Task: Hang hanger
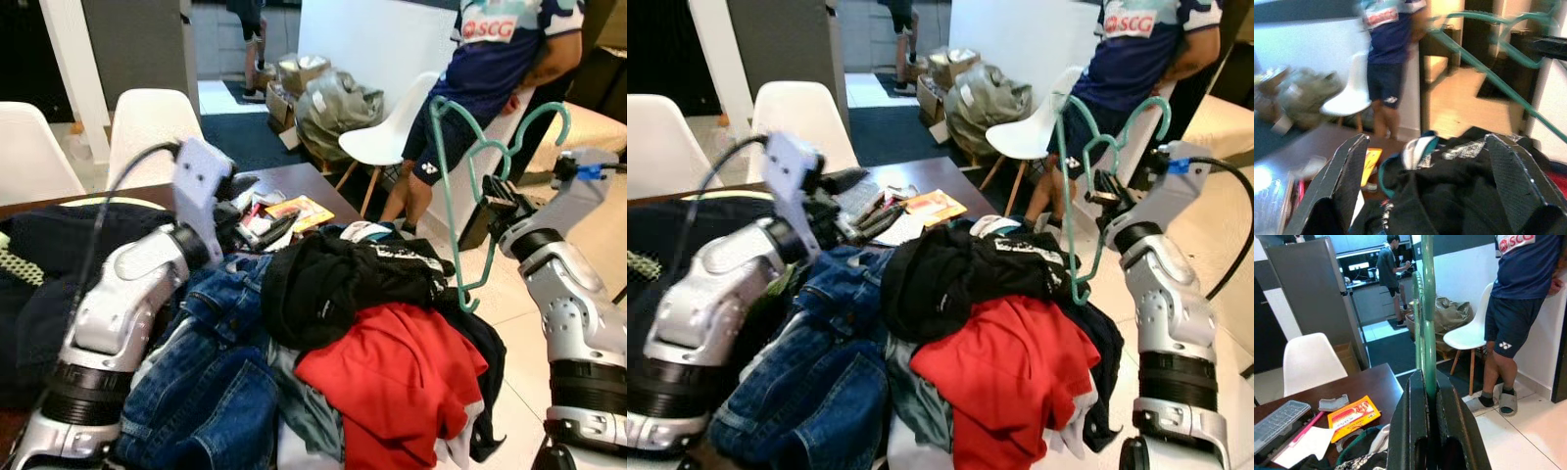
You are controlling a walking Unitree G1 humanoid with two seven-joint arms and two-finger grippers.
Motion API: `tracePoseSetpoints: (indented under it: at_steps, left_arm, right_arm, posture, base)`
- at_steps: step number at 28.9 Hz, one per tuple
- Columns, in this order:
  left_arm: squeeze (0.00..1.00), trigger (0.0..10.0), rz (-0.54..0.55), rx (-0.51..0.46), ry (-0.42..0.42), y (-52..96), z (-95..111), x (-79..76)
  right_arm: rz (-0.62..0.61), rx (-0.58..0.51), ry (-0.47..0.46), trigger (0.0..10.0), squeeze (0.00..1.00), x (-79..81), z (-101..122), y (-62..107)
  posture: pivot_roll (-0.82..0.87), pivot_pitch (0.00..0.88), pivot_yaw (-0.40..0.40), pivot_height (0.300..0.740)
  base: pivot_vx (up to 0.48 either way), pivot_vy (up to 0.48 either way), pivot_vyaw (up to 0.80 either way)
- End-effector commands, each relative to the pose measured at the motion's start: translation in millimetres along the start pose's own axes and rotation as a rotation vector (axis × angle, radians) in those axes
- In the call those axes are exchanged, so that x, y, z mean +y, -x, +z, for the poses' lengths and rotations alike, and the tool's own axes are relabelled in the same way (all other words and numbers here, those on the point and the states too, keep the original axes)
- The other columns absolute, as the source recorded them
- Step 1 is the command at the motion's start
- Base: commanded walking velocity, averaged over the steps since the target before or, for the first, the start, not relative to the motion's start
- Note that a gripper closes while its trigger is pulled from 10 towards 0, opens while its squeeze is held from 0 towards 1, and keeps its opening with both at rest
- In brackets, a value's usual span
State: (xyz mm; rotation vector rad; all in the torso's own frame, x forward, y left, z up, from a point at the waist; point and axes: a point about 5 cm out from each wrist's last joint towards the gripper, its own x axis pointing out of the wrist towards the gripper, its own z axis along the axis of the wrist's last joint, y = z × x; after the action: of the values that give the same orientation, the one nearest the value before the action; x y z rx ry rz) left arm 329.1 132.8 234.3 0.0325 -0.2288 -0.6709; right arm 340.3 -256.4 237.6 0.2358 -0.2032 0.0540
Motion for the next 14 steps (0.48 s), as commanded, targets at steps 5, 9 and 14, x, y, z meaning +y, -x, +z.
tracePoseSetpoints:
  at_steps: [5, 9, 14]
  left_arm:
    - [0.00, 10.0, 0.163, 0.256, 0.188, -21.1, -61.6, -7.3]
    - [0.00, 10.0, 0.154, 0.339, 0.213, -23.3, -80.2, -20.4]
    - [0.00, 10.0, 0.111, 0.389, 0.215, -27.3, -90.7, -33.1]
  right_arm:
    - [0.009, -0.014, 0.016, 10.0, 0.00, 4.0, 3.9, 6.7]
    - [0.003, -0.021, 0.017, 10.0, 0.00, 2.4, 7.1, 8.3]
    - [0.002, -0.026, 0.017, 10.0, 0.00, 2.9, 8.9, 8.6]
  posture:
    - [-0.05, 0.000, -0.054, 0.740]
    - [-0.06, 0.000, -0.052, 0.740]
    - [-0.06, 0.000, -0.051, 0.740]
  base:
    - [0.000, 0.000, 0.00]
    - [0.000, 0.000, 0.00]
    - [0.000, 0.000, 0.00]
